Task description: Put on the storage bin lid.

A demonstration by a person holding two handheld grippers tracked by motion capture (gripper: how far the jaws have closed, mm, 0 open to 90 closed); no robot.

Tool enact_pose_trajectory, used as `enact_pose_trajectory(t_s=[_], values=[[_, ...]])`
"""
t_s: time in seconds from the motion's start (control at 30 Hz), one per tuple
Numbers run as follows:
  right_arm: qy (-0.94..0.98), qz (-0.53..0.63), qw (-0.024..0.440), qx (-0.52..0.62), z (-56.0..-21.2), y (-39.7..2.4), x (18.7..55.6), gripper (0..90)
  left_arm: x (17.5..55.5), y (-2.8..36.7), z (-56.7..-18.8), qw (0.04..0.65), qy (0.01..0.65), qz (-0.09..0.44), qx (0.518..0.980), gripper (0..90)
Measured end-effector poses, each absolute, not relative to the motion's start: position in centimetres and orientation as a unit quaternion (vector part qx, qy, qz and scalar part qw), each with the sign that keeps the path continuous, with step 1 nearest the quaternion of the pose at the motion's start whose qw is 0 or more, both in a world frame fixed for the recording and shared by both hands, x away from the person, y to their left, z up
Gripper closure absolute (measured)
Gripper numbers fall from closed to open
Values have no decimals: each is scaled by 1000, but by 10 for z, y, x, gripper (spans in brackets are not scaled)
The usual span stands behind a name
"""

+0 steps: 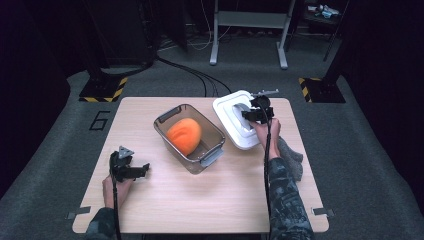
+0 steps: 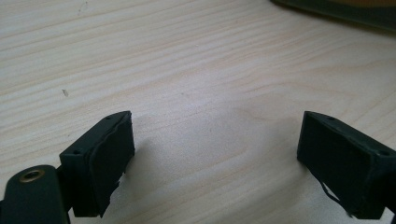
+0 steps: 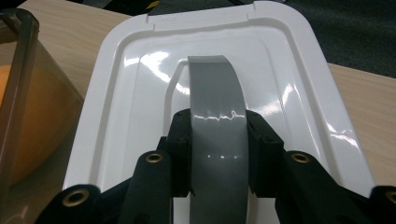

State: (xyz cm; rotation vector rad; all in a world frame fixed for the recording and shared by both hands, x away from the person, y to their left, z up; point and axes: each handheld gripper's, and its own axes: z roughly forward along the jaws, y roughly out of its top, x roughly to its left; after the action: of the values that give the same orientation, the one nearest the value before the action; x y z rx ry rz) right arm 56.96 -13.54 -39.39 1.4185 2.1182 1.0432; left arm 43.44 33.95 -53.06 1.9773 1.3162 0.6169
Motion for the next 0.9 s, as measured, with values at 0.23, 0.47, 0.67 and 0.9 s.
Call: enact_pose_trajectory(t_s=[0.23, 0.47, 0.67, 0.9], values=[[756, 373, 200, 500, -378, -139, 565, 665, 434, 339, -531, 337, 505, 237, 759, 108], [753, 375, 200, 502, -364, -140, 561, 665, 434, 339, -530, 335, 505, 237, 759, 108], [759, 379, 201, 490, -356, -140, 558, 665, 434, 339, -531, 337, 505, 237, 758, 108], [762, 386, 201, 479, -348, -132, 552, 665, 434, 339, -531, 337, 506, 237, 758, 108]])
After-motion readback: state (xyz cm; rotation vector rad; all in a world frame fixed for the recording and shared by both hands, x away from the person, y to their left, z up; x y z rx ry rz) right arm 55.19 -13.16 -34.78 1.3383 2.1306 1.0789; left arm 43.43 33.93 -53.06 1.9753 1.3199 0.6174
